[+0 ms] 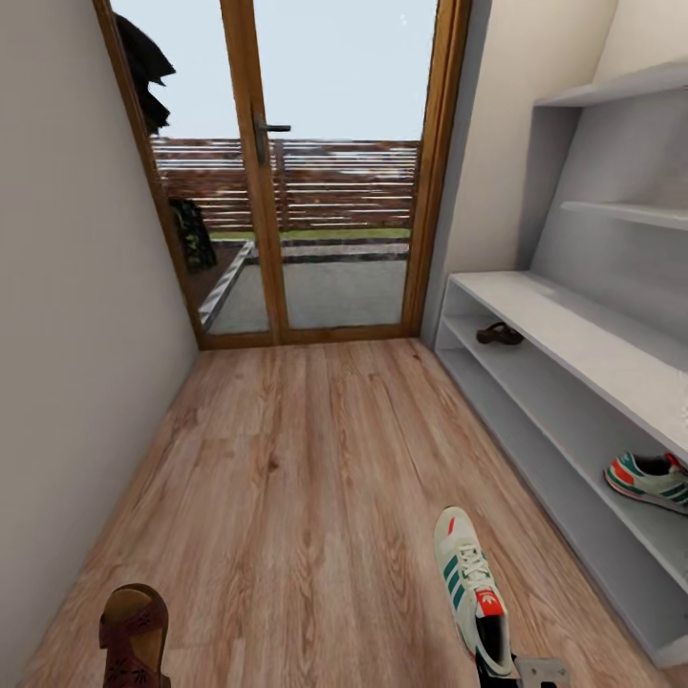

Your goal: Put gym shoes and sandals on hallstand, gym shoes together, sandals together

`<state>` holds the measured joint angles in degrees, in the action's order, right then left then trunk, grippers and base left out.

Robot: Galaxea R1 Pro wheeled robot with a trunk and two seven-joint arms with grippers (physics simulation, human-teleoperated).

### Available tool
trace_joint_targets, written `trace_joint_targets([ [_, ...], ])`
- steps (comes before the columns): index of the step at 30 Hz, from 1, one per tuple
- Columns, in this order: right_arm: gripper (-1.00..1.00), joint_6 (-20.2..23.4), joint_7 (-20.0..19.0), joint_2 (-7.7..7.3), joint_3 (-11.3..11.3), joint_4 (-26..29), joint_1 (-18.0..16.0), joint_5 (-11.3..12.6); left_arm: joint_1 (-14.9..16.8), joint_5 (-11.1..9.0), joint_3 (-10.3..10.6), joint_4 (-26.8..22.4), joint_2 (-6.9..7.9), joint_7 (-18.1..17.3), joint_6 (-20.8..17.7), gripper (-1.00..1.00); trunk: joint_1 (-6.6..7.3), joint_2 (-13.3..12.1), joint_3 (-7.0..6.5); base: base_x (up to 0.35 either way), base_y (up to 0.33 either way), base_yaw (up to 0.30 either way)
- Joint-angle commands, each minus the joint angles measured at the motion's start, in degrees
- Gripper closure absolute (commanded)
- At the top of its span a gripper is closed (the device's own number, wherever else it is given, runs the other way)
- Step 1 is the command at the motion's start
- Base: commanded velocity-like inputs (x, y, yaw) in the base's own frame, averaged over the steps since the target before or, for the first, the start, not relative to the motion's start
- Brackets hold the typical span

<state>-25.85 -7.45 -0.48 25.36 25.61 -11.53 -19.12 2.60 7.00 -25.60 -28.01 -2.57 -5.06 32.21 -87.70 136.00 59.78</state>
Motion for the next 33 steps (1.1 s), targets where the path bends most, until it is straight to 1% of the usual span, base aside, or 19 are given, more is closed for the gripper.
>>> trace_joint_targets([
  [1, 1.00, -0.2, -0.5, 0.04, 0.5, 0.0, -0.1, -0.2, 0.0, 0.7, -0.5, 0.0, -0.07, -0.3, 0.1, 1.00, -0.02, 0.0, 0.05, 0.339, 0.080, -0.249],
  [6, 1.00, -0.3, -0.5, 0.01, 0.5, 0.0, -0.1, -0.2, 0.0, 0.7, -0.5, 0.0, -0.07, -0.3, 0.1, 1.00, -0.02, 0.0, 0.05, 0.339, 0.080, -0.111],
  [15, 1.00, -0.3, -0.3, -0.37, 0.6, 0.0, -0.1, -0.3, 0.0, 0.7, -0.5, 0.0, -0.07, -0.3, 0.1, 1.00, -0.02, 0.0, 0.05, 0.339, 0.080, -0.014],
  [29, 1.00, -0.3, -0.2, -0.28, 0.6, 0.0, 0.0, -0.2, 0.0, 0.7, -0.5, 0.0, -0.07, -0.3, 0.1, 1.00, -0.02, 0.0, 0.05, 0.339, 0.080, 0.000],
  [33, 1.00, -0.3, -0.1, -0.20, 0.6, 0.0, 0.0, -0.1, 0.0, 0.7, -0.5, 0.0, -0.07, -0.3, 0.1, 1.00, -0.02, 0.0, 0.05, 0.339, 0.090, -0.106],
])
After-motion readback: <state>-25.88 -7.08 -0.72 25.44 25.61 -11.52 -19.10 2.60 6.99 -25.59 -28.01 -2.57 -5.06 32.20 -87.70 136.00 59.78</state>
